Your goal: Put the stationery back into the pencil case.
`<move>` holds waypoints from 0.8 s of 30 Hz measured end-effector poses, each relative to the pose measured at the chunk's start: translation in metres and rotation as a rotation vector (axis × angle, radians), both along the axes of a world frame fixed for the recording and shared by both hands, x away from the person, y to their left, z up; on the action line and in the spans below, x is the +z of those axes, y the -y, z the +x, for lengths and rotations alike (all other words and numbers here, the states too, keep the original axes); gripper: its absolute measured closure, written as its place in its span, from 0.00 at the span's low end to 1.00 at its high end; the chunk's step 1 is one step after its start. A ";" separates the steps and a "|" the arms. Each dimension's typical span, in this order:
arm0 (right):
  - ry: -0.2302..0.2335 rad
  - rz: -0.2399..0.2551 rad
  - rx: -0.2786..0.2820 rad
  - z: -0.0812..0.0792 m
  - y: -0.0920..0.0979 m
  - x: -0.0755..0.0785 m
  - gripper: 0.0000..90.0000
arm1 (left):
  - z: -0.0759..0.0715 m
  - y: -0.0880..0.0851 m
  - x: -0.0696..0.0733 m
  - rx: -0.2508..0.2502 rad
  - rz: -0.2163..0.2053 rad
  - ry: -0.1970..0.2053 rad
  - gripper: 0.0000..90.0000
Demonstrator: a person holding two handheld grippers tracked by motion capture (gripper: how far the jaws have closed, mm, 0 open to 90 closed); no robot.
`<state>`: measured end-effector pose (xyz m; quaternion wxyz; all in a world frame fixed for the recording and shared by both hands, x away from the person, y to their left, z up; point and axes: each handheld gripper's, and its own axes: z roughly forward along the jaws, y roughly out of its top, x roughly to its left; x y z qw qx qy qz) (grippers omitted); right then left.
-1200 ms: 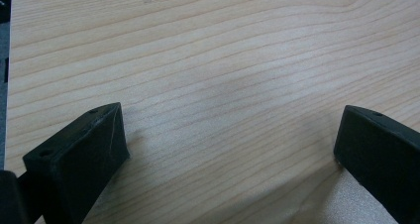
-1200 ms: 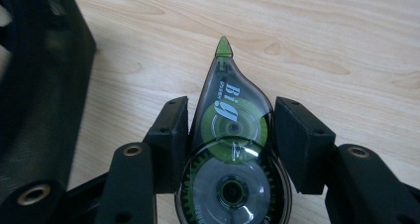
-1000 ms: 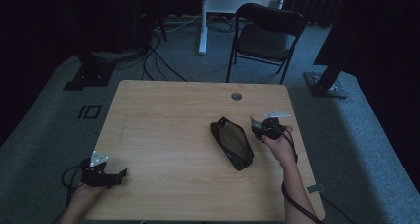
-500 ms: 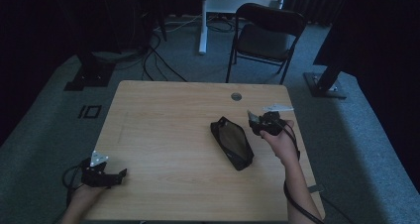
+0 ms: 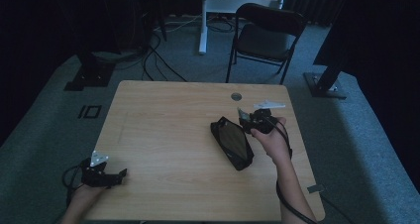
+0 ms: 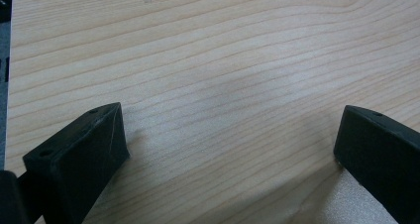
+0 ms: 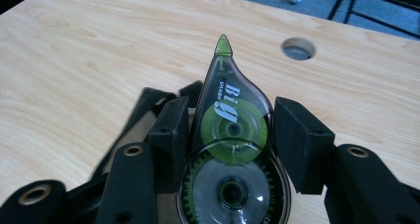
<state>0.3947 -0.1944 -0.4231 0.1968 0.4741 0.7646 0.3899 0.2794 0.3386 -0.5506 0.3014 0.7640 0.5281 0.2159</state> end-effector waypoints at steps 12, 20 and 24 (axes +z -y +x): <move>-0.041 -0.019 0.048 -0.005 -0.036 -0.017 0.54 | 0.000 0.000 0.000 0.000 0.000 0.000 0.00; -0.087 -0.055 0.041 -0.005 -0.047 -0.037 0.54 | 0.000 0.000 0.000 0.000 0.000 0.000 0.00; -0.108 -0.089 0.025 -0.005 -0.051 -0.044 0.54 | 0.000 0.000 0.000 0.000 0.000 0.000 0.00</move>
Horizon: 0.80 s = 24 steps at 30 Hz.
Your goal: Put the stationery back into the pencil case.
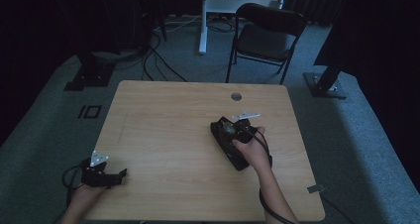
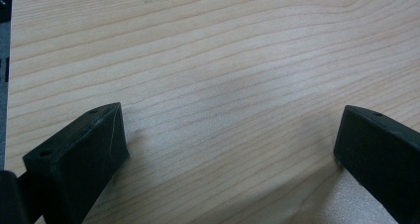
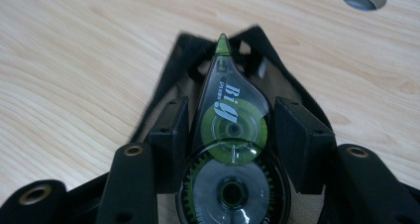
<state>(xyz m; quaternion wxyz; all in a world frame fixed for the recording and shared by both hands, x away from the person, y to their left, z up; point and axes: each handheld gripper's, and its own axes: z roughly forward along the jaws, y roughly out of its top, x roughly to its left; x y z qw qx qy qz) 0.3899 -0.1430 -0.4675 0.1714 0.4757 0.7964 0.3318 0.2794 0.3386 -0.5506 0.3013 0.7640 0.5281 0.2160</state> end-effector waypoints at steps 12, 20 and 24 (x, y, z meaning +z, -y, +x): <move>-0.083 -0.057 -0.050 0.009 -0.012 -0.023 0.54 | 0.000 0.000 0.000 0.000 0.000 0.000 0.00; -0.119 -0.080 -0.068 0.015 -0.014 -0.028 0.54 | 0.000 0.000 0.000 0.000 0.000 0.000 0.00; -0.139 -0.102 -0.069 0.018 -0.017 -0.031 0.54 | 0.000 0.000 0.000 0.000 0.000 0.000 0.00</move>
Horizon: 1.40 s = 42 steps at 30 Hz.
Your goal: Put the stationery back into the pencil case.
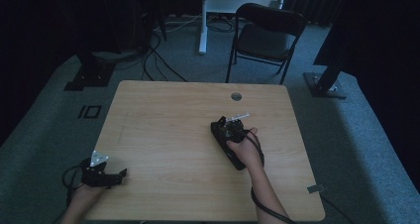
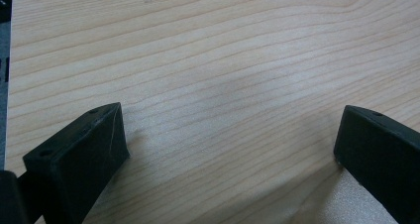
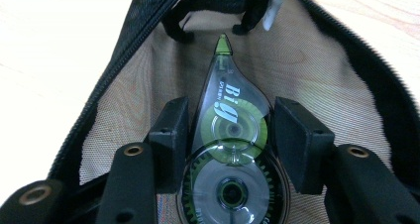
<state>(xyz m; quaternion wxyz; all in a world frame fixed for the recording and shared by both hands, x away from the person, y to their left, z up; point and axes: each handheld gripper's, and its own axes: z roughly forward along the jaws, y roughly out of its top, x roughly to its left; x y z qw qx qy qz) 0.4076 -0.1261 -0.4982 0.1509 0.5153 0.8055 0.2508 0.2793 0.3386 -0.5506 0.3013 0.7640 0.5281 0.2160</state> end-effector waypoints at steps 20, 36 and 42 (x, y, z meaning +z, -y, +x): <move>-0.057 -0.033 -0.002 0.005 -0.005 -0.004 0.52 | 0.000 0.000 0.000 -0.001 0.000 0.000 0.00; 0.039 0.092 0.013 -0.010 0.008 0.023 0.49 | 0.000 0.000 0.000 -0.001 0.000 0.000 0.00; 0.080 0.126 0.028 -0.015 0.012 0.034 0.47 | 0.000 0.000 0.000 -0.001 0.001 0.000 0.00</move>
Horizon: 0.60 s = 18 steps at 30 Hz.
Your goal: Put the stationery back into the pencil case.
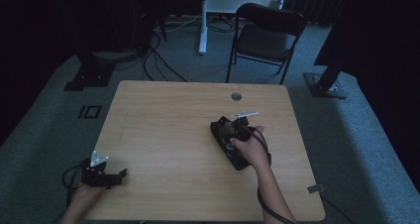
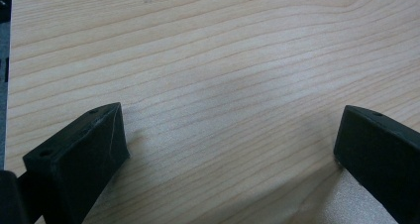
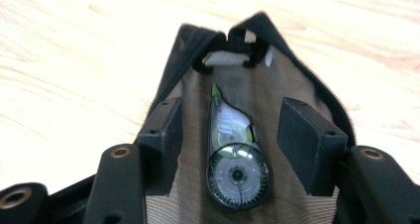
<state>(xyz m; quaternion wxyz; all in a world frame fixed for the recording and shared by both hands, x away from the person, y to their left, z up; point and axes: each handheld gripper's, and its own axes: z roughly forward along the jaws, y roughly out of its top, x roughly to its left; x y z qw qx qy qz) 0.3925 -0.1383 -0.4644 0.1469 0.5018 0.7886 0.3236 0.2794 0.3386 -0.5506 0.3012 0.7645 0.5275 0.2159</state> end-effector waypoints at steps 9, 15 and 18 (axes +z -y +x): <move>0.061 0.043 0.015 -0.011 0.017 0.011 0.42 | 0.000 0.000 0.000 0.000 0.000 0.000 0.00; 0.087 0.060 -0.010 -0.014 0.032 0.012 0.38 | 0.000 0.000 0.000 0.000 0.000 0.000 0.00; 0.098 0.066 -0.025 -0.016 0.039 0.012 0.37 | 0.000 0.000 0.000 0.000 0.000 0.000 0.00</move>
